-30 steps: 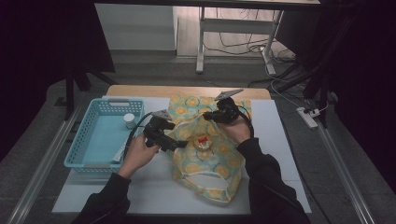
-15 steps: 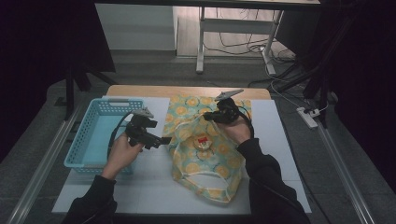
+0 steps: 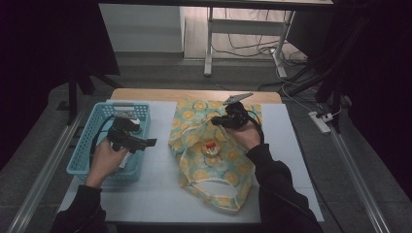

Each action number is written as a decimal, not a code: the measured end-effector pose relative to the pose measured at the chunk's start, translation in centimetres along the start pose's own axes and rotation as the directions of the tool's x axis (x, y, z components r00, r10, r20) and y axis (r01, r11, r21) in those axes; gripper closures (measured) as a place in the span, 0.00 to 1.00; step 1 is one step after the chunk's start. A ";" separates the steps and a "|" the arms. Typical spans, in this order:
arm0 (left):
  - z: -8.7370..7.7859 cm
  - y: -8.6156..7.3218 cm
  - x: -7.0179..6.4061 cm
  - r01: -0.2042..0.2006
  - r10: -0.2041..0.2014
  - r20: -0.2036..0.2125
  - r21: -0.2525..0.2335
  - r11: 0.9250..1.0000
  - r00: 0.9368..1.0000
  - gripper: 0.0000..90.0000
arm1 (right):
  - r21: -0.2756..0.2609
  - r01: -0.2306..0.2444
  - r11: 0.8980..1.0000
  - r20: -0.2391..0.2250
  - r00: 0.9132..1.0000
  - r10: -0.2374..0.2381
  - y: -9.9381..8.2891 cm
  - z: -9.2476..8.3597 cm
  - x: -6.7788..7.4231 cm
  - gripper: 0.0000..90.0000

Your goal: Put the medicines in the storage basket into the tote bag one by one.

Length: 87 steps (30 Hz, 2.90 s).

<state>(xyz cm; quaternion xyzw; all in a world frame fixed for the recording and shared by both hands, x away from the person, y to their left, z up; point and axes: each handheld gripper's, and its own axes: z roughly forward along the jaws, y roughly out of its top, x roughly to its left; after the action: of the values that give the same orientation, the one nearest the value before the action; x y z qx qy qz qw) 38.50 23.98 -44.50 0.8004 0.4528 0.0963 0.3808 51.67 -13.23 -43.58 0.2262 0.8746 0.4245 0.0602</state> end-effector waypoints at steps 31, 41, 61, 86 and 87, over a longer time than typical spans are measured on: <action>2.3 -4.0 5.8 0.073 -0.036 -0.146 0.257 0.964 0.989 0.00 | 0.009 0.003 1.000 -0.001 1.000 -0.003 -0.2 0.2 0.0 1.00; 3.7 -4.3 5.6 0.067 -0.002 -0.167 0.384 0.921 0.986 0.13 | 0.013 0.004 1.000 -0.005 1.000 -0.004 -0.4 0.3 0.1 1.00; 4.0 -4.2 5.7 0.124 -0.083 -0.113 0.423 0.898 0.990 0.83 | 0.017 0.006 1.000 -0.004 1.000 -0.006 -0.5 0.4 0.0 1.00; -0.7 -2.3 5.6 0.150 -0.125 -0.106 0.278 0.949 0.986 0.83 | -0.003 0.011 1.000 0.004 1.000 -0.011 -0.1 0.0 0.2 1.00; -0.9 -2.2 5.5 0.146 -0.120 -0.108 0.275 0.950 0.987 0.83 | -0.003 0.012 1.000 0.004 1.000 -0.012 -0.1 0.0 0.2 1.00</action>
<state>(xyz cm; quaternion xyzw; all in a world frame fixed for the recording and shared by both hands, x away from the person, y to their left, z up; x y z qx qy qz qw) 39.75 29.46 -46.48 0.8089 0.5315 0.0407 0.2479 51.49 -13.20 -43.63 0.2216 0.8752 0.4251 0.0649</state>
